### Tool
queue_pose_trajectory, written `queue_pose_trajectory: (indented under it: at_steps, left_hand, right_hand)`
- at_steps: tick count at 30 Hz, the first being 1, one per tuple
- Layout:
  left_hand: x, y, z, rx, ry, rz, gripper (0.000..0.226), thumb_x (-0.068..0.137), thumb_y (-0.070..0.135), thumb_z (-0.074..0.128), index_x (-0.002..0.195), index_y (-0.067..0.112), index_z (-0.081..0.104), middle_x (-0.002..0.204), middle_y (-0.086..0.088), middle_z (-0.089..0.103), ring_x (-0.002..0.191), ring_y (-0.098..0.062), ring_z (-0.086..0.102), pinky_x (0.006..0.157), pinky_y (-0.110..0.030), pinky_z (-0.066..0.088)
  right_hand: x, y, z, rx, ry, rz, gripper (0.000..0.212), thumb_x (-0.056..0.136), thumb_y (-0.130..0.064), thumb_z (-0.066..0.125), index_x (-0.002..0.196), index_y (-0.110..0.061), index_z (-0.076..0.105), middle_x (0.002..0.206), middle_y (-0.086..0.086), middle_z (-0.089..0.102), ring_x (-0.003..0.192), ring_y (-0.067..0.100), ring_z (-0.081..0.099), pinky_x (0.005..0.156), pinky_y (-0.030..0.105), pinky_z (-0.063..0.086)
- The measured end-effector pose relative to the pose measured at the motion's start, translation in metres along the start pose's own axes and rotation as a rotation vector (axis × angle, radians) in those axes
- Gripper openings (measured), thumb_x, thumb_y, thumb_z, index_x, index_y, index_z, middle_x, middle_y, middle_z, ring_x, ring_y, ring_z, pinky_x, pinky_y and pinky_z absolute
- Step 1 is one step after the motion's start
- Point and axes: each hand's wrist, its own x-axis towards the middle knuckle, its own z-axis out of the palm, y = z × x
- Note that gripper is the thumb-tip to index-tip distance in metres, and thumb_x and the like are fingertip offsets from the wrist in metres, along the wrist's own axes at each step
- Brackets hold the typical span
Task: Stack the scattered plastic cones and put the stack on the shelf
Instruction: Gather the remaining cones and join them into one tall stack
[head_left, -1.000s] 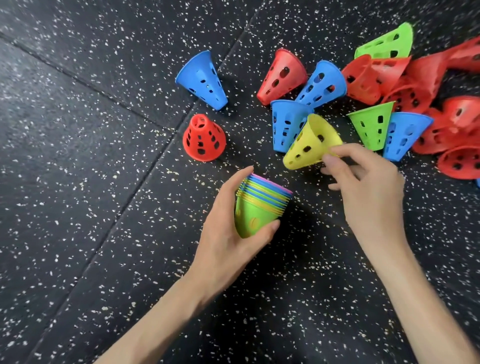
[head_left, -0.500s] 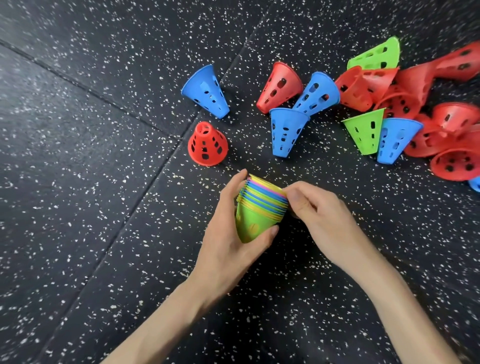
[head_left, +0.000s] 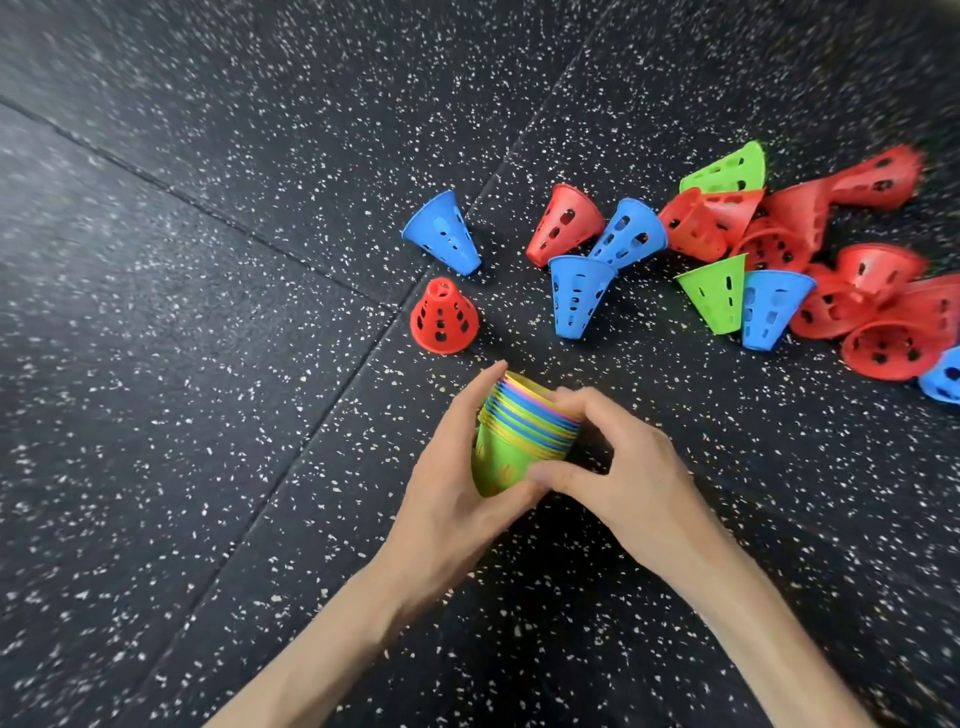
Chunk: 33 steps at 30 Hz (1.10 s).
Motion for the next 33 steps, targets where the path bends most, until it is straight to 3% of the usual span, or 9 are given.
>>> queue_pose_trajectory:
  at_steps: [6,10,13,15,17,21,26,30,33]
  left_hand:
    - [-0.003,0.009,-0.023,0.019,0.069,0.062,0.067,0.091,0.035,0.077,0.15,0.025,0.046,0.146,0.01,0.054,0.131,-0.015,0.057,0.102,-0.042,0.052]
    - [0.031,-0.004,-0.042,0.21,0.274,0.116,0.054,0.096,0.024,0.071,0.146,0.021,0.05,0.145,0.008,0.052,0.136,-0.014,0.051,0.106,-0.047,0.048]
    - [0.059,-0.014,-0.051,0.303,0.233,0.116,0.065,0.096,0.024,0.071,0.154,0.026,0.041,0.157,0.005,0.042,0.146,-0.014,0.039,0.116,-0.049,0.04]
    - [0.072,-0.017,-0.052,0.339,0.183,0.085,0.07,0.097,0.027,0.07,0.157,0.031,0.035,0.164,0.005,0.032,0.151,-0.011,0.03,0.124,-0.037,0.029]
    - [0.083,-0.02,-0.051,0.401,0.132,0.071,0.07,0.097,0.026,0.069,0.158,0.032,0.034,0.167,0.007,0.028,0.152,-0.009,0.025,0.123,-0.025,0.021]
    - [0.095,-0.025,-0.05,0.35,0.195,0.033,0.052,0.095,0.012,0.069,0.14,0.032,0.052,0.143,0.008,0.053,0.125,-0.01,0.054,0.108,-0.042,0.047]
    - [0.075,-0.017,-0.026,0.123,0.384,-0.053,0.046,0.092,0.019,0.074,0.116,0.047,0.048,0.117,0.016,0.063,0.104,-0.013,0.064,0.091,-0.041,0.055]
    - [0.043,-0.015,0.001,-0.054,0.443,-0.053,0.04,0.096,0.013,0.071,0.113,0.038,0.046,0.101,0.031,0.062,0.087,-0.003,0.064,0.078,-0.022,0.052]
    - [0.032,-0.021,0.014,-0.15,0.421,-0.078,0.036,0.094,0.015,0.073,0.113,0.033,0.049,0.104,0.026,0.064,0.088,-0.005,0.066,0.078,-0.018,0.051]
  right_hand:
    - [-0.009,0.0,0.004,0.1,0.185,0.072,0.026,0.079,-0.032,0.083,0.094,-0.03,0.062,0.09,-0.013,0.072,0.085,0.014,0.066,0.083,0.044,0.053]
    - [-0.011,0.003,-0.003,0.163,0.3,0.12,0.021,0.079,-0.033,0.081,0.089,-0.026,0.063,0.083,-0.01,0.07,0.074,0.021,0.065,0.078,0.048,0.055]
    - [-0.01,0.006,-0.006,0.236,0.334,0.153,0.02,0.081,-0.031,0.081,0.09,-0.026,0.065,0.084,-0.009,0.071,0.076,0.022,0.066,0.079,0.05,0.055]
    - [-0.008,0.008,-0.006,0.266,0.347,0.171,0.02,0.081,-0.032,0.081,0.091,-0.026,0.065,0.086,-0.007,0.071,0.078,0.024,0.067,0.081,0.053,0.055]
    - [-0.007,0.009,-0.005,0.298,0.358,0.183,0.019,0.082,-0.032,0.081,0.093,-0.027,0.066,0.088,-0.008,0.072,0.081,0.022,0.068,0.083,0.053,0.055]
    - [-0.001,0.012,-0.004,0.375,0.398,0.206,0.018,0.082,-0.028,0.082,0.092,-0.026,0.067,0.089,-0.005,0.074,0.085,0.021,0.07,0.083,0.049,0.057]
    - [0.009,0.025,-0.003,0.372,0.518,0.234,0.018,0.083,-0.031,0.082,0.089,-0.025,0.066,0.082,-0.006,0.073,0.075,0.014,0.067,0.07,0.03,0.053]
    - [0.011,0.039,-0.002,0.389,0.617,0.294,0.018,0.083,-0.03,0.081,0.088,-0.024,0.065,0.079,-0.005,0.071,0.068,0.006,0.06,0.066,0.027,0.048]
    - [0.016,0.042,-0.004,0.431,0.593,0.262,0.016,0.084,-0.025,0.08,0.088,-0.024,0.065,0.08,-0.002,0.071,0.07,0.006,0.059,0.067,0.027,0.05]
